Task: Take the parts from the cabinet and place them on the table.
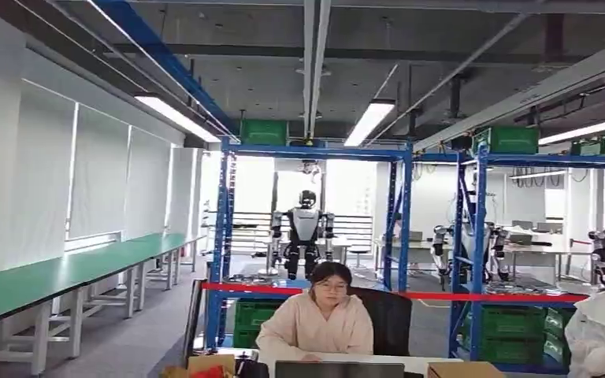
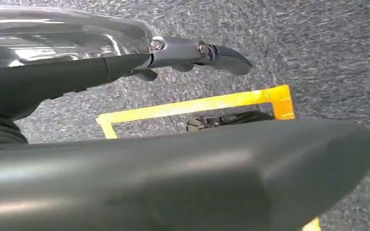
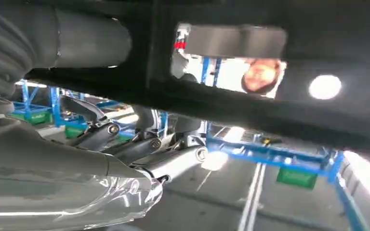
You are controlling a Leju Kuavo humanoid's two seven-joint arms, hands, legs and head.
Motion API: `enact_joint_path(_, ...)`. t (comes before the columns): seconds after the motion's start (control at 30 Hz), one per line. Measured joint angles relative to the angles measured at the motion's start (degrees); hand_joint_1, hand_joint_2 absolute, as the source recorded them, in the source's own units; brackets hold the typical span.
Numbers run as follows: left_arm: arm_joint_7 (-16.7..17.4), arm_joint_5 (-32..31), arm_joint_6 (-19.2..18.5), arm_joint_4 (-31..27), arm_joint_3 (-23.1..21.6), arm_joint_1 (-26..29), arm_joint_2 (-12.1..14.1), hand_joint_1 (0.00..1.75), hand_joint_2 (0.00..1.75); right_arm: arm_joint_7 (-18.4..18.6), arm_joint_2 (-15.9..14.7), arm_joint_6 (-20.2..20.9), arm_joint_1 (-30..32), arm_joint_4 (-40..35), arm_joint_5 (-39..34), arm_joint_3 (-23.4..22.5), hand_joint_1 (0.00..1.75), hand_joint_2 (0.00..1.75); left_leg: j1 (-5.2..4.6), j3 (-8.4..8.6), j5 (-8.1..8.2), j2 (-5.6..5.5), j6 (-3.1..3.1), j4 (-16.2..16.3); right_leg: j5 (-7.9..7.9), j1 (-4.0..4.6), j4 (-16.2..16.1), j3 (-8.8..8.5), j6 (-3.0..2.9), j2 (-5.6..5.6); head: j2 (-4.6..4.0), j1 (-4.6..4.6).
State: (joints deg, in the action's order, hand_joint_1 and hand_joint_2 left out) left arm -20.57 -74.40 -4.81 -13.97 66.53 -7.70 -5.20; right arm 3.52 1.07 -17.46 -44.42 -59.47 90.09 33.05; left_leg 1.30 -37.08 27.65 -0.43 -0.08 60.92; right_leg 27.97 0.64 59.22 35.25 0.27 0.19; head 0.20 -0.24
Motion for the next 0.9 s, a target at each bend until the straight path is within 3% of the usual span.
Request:
enact_joint_path(0.07, 0.0, 0.0, 0.1, 0.0, -0.1, 0.0, 0.0, 0.0, 1.75, 0.7, 0.3, -0.3, -0.2, 2.5, 0.0, 1.6, 1.75, 1.75, 0.35, 0.2, -0.11, -0.03, 0.51, -0.2, 0.95, -0.13, 0.6, 0.07, 0.57, 0.0, 0.0, 0.0)
enact_joint_path(0.1, 0.0, 0.0, 0.1, 0.0, -0.2, -0.2, 0.0, 0.0, 1.75, 0.9, 0.4, -0.4, -0.1, 3.3, 0.0, 2.2, 1.75, 1.75, 0.38, 0.24, -0.08, -0.06, 0.78, -0.2, 2.29, -0.29, 2.7, 0.94, 0.96, -0.06, 0.0, 0.0)
enact_joint_path(0.13, 0.0, 0.0, 0.1, 0.0, -0.3, -0.4, 0.0, 0.0, 1.75, 1.2, 0.6, -0.5, -0.1, 3.9, 0.0, 2.6, 1.75, 1.75, 0.37, 0.24, -0.04, -0.1, 0.96, -0.2, 4.09, -0.5, 6.3, 2.67, 1.22, -0.07, 0.0, 0.0)
enact_joint_path(0.2, 0.0, 0.0, 0.1, 0.0, -0.4, -0.4, 0.0, 0.0, 1.75, 1.4, 1.1, -0.7, -0.1, 5.5, 0.0, 3.6, 1.75, 1.75, 0.32, 0.32, 0.09, -0.08, 1.15, -0.2, 7.86, -0.62, 16.3, 7.82, 1.58, -0.08, 0.0, 0.0)
enact_joint_path(0.23, 0.0, 0.0, 0.1, 0.0, -0.4, -0.4, 0.0, 0.0, 1.75, 1.5, 1.2, -0.7, -0.2, 6.2, 0.0, 4.1, 1.75, 1.75, 0.29, 0.39, 0.15, -0.07, 1.25, -0.2, 7.81, -0.61, 18.5, 9.24, 1.57, -0.08, 0.0, 0.0)
enact_joint_path(0.27, 0.1, 0.0, 0.1, 0.0, -0.5, -0.4, 0.0, 0.0, 1.75, 1.5, 1.3, -0.7, -0.2, 6.7, 0.0, 4.4, 1.75, 1.75, 0.22, 0.55, 0.24, -0.12, 1.32, -0.2, 6.48, -0.6, 17.4, 9.06, 1.44, -0.07, 0.0, 0.0)
enact_joint_path(0.3, 0.0, 0.0, 0.1, 0.0, -0.6, -0.4, 0.0, 0.0, 1.75, 1.6, 1.4, -0.7, -0.3, 7.2, 0.0, 4.6, 1.75, 1.75, 0.09, 0.75, 0.34, -0.2, 1.4, -0.2, 4.19, -0.54, 14.2, 7.65, 1.11, -0.04, 0.0, 0.0)
enact_joint_path(0.37, 0.1, 0.0, 0.1, 0.0, -0.9, -0.5, -0.1, 0.0, 1.75, 1.7, 1.8, -0.7, -0.9, 7.6, 0.0, 5.0, 1.75, 1.75, -0.25, 1.46, 0.61, -0.29, 1.38, -0.3, -1.53, -0.07, 3.2, 2.73, -0.43, 0.07, 0.0, 0.0)
enact_joint_path(0.4, 0.0, 0.0, 0.1, 0.0, -1.0, -0.7, -0.4, 0.0, 1.75, 1.7, 2.1, -0.7, -1.2, 7.9, 0.0, 5.2, 0.0, 0.0, -0.02, 1.52, 0.67, -0.23, 1.36, -0.5, -1.16, 0.21, 0.9, 1.48, -1.33, 0.09, 0.0, 0.07)
enact_joint_path(0.53, 0.0, 0.0, 0.1, 0.0, -1.3, -1.0, -0.7, 0.0, 1.75, 1.7, 2.7, -0.3, -1.7, 8.8, 0.0, 5.5, 0.0, 0.0, 0.0, 1.74, 0.3, -0.26, 0.18, -1.3, -1.54, 0.71, -0.4, 1.05, -1.71, 0.09, 0.04, 0.04)
enact_joint_path(0.57, 0.0, 0.0, 0.5, 0.0, -1.3, -1.0, -0.7, 0.0, 1.75, 1.6, 3.0, -0.2, -1.7, 8.9, 0.0, 5.5, 0.0, 0.0, -0.07, 1.92, 0.89, -0.18, -0.02, -1.3, -2.15, -0.18, -2.1, 0.13, -1.64, -0.2, 0.04, 0.11)
enact_joint_path(0.63, 0.1, 0.0, 0.5, 0.0, -1.4, -1.1, -0.7, 0.0, 1.75, 1.5, 3.5, -0.1, -2.2, 9.3, 0.0, 5.6, 0.0, 0.0, -0.45, 0.45, 3.7, -0.1, -0.12, 2.8, -2.44, -0.19, -2.8, -0.45, -1.81, -0.21, 0.02, 0.11)
enact_joint_path(0.67, 0.0, 0.0, 0.5, 0.0, -1.4, -1.2, -0.7, 0.0, 1.75, 1.4, 3.7, 0.0, -2.3, 9.7, 0.0, 5.6, 0.0, 0.0, -0.34, -1.65, 5.95, -0.09, -0.31, 7.4, -2.4, -0.2, -2.8, -0.49, -1.81, -0.22, 0.02, 0.11)
enact_joint_path(0.7, 0.0, 0.1, 0.5, 0.0, -1.4, -1.2, -0.7, 0.0, 0.0, 1.3, 3.8, 0.0, -2.2, 10.1, 0.0, 5.6, 0.0, 0.0, -0.29, -3.91, 7.87, -0.09, -0.47, 12.0, -2.38, -0.18, -2.7, -0.47, -1.83, -0.22, 0.02, 0.09)
enact_joint_path(0.73, -0.1, 0.2, 0.5, 0.0, -1.4, -1.1, -0.7, 0.0, 0.0, 1.3, 3.9, 0.0, -2.2, 10.5, 0.0, 5.6, 0.0, 0.0, -0.31, -5.48, 8.62, -0.08, -0.63, 15.1, -2.38, -0.17, -2.7, -0.44, -1.82, -0.21, 0.02, 0.11)
enact_joint_path(0.77, -0.1, 0.2, 0.5, 0.0, -1.4, -1.0, -0.7, 0.0, 0.0, 1.3, 4.0, 0.0, -2.2, 10.9, 0.0, 5.6, 0.0, 0.0, -0.26, -5.74, 7.97, -0.07, -0.74, 15.4, -2.35, -0.19, -2.7, -0.45, -1.78, -0.17, 0.02, 0.11)
enact_joint_path(0.8, -0.2, 0.2, 0.5, 0.0, -1.5, -1.0, -0.7, 0.0, 0.0, 1.3, 4.1, 0.0, -2.3, 11.1, 0.0, 5.6, 0.0, 0.0, -0.16, -4.64, 6.02, -0.05, -0.83, 12.9, -2.3, -0.21, -2.6, -0.53, -1.72, -0.09, 0.0, 0.11)
enact_joint_path(0.87, -0.3, 0.2, 0.5, 0.0, -1.5, -1.2, -0.6, 0.0, 0.0, 1.3, 4.1, 0.0, -2.3, 11.5, 0.0, 5.6, 0.0, 0.0, 0.03, 0.05, 0.74, 0.0, -0.9, 3.1, -1.93, -0.34, -2.1, -0.65, -1.29, -0.01, 0.0, 0.11)
enact_joint_path(0.9, -0.3, 0.2, 0.5, 0.0, -1.6, -1.3, -0.6, 0.0, 0.0, 1.3, 4.2, 0.0, -2.3, 11.6, 0.0, 5.5, 0.0, 0.0, 0.13, 1.83, -0.27, 0.07, -0.97, -0.9, -1.58, -0.32, -1.5, -0.47, -0.9, 0.03, 0.0, 0.09)
